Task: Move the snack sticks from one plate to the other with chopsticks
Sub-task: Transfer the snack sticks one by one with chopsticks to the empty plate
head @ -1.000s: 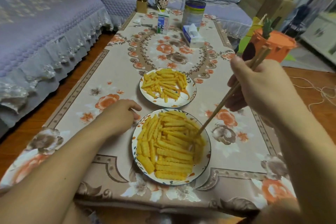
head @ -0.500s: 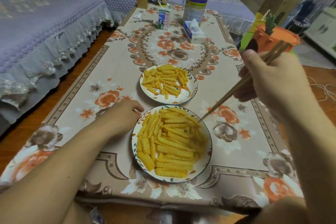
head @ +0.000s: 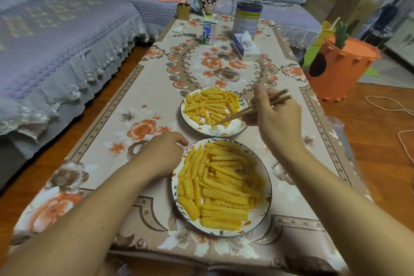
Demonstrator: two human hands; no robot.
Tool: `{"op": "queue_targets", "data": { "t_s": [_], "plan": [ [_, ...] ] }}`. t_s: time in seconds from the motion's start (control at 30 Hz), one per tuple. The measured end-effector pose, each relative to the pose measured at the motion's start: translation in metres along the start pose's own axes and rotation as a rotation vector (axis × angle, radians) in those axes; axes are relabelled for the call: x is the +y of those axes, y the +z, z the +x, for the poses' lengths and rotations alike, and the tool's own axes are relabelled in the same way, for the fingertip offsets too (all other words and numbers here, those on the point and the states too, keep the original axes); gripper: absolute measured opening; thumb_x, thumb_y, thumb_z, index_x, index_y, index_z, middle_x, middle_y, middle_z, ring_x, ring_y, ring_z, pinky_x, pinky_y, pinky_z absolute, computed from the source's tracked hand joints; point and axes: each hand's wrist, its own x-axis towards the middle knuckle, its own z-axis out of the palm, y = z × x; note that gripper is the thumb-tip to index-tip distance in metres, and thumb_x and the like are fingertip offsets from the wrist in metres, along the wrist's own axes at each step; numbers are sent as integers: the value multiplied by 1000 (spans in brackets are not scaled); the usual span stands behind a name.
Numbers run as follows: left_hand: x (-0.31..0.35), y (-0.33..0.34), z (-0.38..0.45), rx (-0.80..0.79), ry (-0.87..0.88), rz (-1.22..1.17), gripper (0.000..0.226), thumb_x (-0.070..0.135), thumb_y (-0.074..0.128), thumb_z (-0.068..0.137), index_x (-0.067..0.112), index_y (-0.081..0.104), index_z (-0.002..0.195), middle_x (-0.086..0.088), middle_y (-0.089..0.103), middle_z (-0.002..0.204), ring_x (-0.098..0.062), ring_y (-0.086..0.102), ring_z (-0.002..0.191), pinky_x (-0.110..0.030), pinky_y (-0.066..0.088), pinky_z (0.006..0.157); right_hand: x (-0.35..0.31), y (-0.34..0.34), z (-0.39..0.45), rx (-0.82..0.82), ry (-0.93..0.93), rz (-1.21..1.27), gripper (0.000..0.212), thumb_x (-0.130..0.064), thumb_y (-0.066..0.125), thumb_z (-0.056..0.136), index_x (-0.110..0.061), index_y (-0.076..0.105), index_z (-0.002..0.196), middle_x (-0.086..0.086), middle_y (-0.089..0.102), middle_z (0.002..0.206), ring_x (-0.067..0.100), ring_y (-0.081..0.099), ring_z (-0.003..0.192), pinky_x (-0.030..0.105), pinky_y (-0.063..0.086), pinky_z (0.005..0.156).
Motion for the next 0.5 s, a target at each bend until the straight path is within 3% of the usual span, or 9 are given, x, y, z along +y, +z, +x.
{"op": "queue_targets", "data": {
  "t_s": [0.1, 0.3, 0.43, 0.5],
  "plan": [
    [0, 0, 1, -8, 1, -1, 35, 11, 42, 97, 31, 65, 115, -4, 65, 127, -28, 64, 92, -31, 46, 65, 4, 10, -1, 0, -53, -46, 44, -43, 56, 103, -17, 67, 69, 7, 71, 59, 23, 73, 57, 53, 62, 69],
    [-1, -5, 0, -13, -7, -53, 36, 9, 37, 95, 30, 62, 109, -6, 68, 113, -32, 72, 73, -39, 56, 59, -21, -16, 0, 44, -55, -91, 45, -35, 48, 108, -6, 66, 79, 13, 70, 62, 23, 72, 53, 51, 62, 59],
    [7, -2, -1, 0, 53, 47, 36, 17, 35, 103, 20, 67, 119, 1, 63, 115, -24, 64, 102, -32, 46, 78, -52, -68, -8, -23, 82, -83, 47, -36, 46, 108, -2, 65, 82, 17, 71, 66, 29, 72, 55, 39, 63, 54],
    [11, -1, -2, 6, 91, 68, 39, 27, 33, 105, 9, 67, 109, -8, 67, 109, -24, 59, 97, -35, 42, 80, -63, -87, -14, -67, 141, -169, 49, -39, 47, 107, 0, 66, 85, 18, 71, 68, 28, 73, 56, 32, 61, 51]
  ]
}}
